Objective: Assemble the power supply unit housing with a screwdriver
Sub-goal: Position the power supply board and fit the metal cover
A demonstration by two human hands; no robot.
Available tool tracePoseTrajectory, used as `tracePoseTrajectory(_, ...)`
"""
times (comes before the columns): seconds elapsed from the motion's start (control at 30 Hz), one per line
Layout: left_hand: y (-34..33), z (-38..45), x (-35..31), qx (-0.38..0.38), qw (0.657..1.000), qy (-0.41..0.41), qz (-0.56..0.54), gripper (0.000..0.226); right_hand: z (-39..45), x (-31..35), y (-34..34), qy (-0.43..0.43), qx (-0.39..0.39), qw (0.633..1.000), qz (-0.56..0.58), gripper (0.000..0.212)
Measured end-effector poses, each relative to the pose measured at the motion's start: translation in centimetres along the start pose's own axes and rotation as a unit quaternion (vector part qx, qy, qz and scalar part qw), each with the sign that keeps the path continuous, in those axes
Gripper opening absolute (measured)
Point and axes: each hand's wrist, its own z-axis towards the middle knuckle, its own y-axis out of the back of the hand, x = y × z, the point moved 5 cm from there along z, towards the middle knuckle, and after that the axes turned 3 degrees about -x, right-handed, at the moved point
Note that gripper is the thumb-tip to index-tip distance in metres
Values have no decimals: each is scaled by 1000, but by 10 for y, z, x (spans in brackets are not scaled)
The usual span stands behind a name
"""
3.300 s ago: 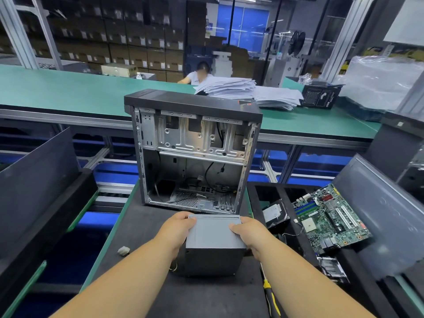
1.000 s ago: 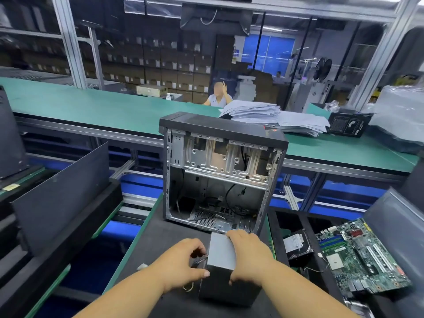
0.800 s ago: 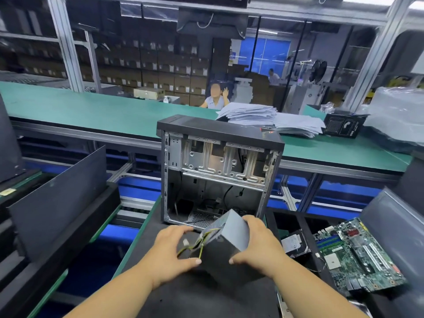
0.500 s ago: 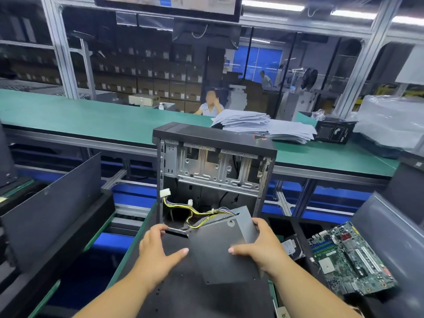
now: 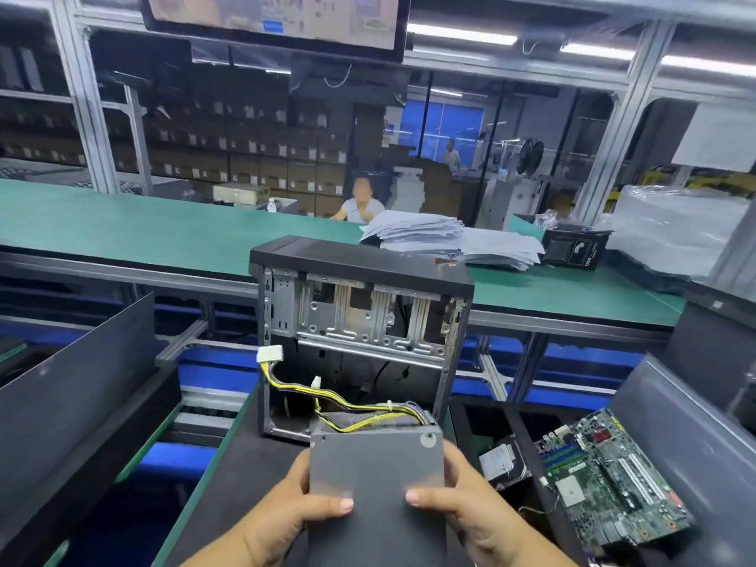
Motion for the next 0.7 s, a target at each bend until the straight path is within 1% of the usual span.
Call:
tracePoseTrajectory(0.07,-2,1,-1,-11,1000,8,18,96,1,-1,5,-30,-3,999,29,86)
tracePoseTrajectory(0.1,-2,1,-2,-21,999,13,36,95,1,0,9,-38,-23,999,19,83)
tracePoseTrajectory(0.17,-5,0,-6,-40,995,19,95,90,2,1,16,-38,-51,996,-68,69)
tracePoseTrajectory(0.23,-9,0,-11,-53,982,22,180,79,3,1,17,-43,-40,982,-181,45)
tracePoseTrajectory(0.27,-11,1,-13,-59,970,18,233,75,4,-1,15,-47,-34,974,-220,37)
tracePoseTrajectory(0.33,-16,6,-19,-64,931,-1,360,75,8,-7,14,-47,-38,962,-265,38)
tracePoseTrajectory(0.4,-24,11,-21,-63,884,-25,463,84,12,-12,13,-57,-57,955,-287,39)
tracePoseTrajectory(0.47,-31,16,-22,-67,841,-54,533,93,14,-16,13,-76,-74,962,-253,48)
tracePoseTrajectory(0.5,-35,19,-22,-68,809,-73,579,96,16,-19,15,-82,-81,969,-220,56)
tracePoseTrajectory(0.53,-38,22,-21,-62,770,-91,628,101,16,-21,17,-88,-85,974,-191,66)
tracePoseTrajectory(0.57,-42,25,-19,-50,734,-108,669,104,17,-22,18,-94,-84,978,-169,73)
tracePoseTrajectory(0.6,-44,29,-16,-35,705,-121,698,108,16,-24,19,-96,-81,980,-157,76)
tracePoseTrajectory(0.63,-46,32,-13,-23,686,-129,715,110,17,-27,20,-98,-75,980,-156,77)
tracePoseTrajectory(0.7,-45,37,-5,-5,671,-129,730,112,17,-36,19,-101,-64,976,-184,80)
